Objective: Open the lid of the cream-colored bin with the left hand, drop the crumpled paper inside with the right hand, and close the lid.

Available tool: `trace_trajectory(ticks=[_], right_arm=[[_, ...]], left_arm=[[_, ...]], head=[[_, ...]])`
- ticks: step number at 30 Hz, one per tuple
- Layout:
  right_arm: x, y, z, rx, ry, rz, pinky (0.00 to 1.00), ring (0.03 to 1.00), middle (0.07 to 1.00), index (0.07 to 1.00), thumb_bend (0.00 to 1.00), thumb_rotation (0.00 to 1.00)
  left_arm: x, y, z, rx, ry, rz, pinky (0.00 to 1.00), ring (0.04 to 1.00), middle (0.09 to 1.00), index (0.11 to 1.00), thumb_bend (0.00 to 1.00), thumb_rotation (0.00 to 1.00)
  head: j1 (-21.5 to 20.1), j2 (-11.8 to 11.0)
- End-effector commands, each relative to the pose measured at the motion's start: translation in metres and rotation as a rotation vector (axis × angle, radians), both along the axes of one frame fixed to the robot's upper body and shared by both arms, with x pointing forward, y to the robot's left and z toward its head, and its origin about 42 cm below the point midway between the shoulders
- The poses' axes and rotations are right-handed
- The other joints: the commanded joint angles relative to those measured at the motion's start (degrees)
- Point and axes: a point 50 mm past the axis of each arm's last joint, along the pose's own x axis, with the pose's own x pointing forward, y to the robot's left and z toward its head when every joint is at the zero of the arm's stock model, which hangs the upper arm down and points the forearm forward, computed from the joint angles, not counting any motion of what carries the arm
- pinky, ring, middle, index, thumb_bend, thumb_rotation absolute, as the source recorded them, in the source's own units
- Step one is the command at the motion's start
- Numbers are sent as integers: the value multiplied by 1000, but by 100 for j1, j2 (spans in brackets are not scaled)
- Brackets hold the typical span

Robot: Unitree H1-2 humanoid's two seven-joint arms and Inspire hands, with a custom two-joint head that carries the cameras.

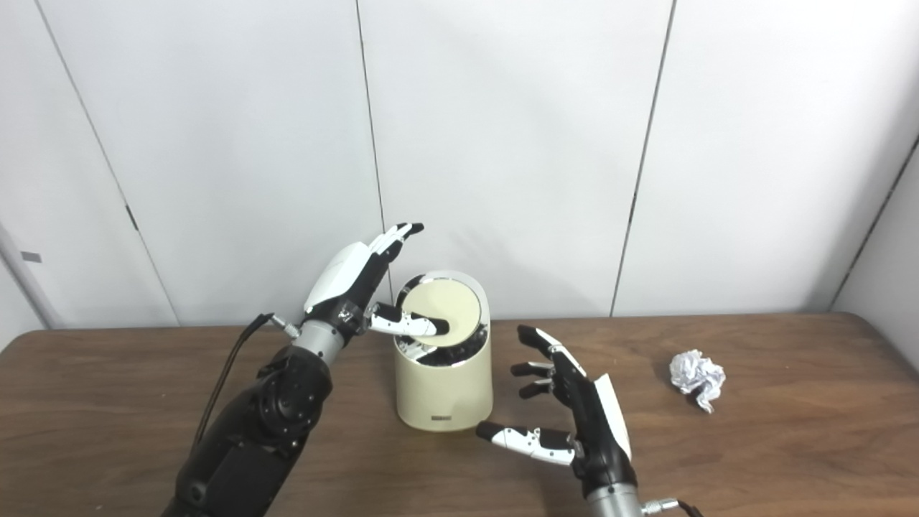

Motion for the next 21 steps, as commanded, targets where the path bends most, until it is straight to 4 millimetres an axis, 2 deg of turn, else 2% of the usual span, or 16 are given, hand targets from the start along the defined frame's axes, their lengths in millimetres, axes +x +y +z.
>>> trace_trajectory(ticks=[1,8,13,21], right_arm=[[6,6,21,15,-82,14,540,686,839,820,717,183],[5,7,22,17,-80,16,542,691,844,825,711,182],[4,7,23,18,-83,13,542,696,843,825,713,176],[5,6,23,12,-88,13,545,695,843,826,715,184]], left_arm=[[4,-7,32,45,-97,-14,897,1000,1000,1000,977,98],[5,-15,33,159,-84,-4,898,1000,1000,1000,990,80],[3,-20,23,251,-61,1,905,1000,1000,1000,1000,92],[3,-21,9,279,-30,-10,903,1000,1000,1000,1000,68]], head=[[-9,4],[-2,29],[-2,51],[16,63]])
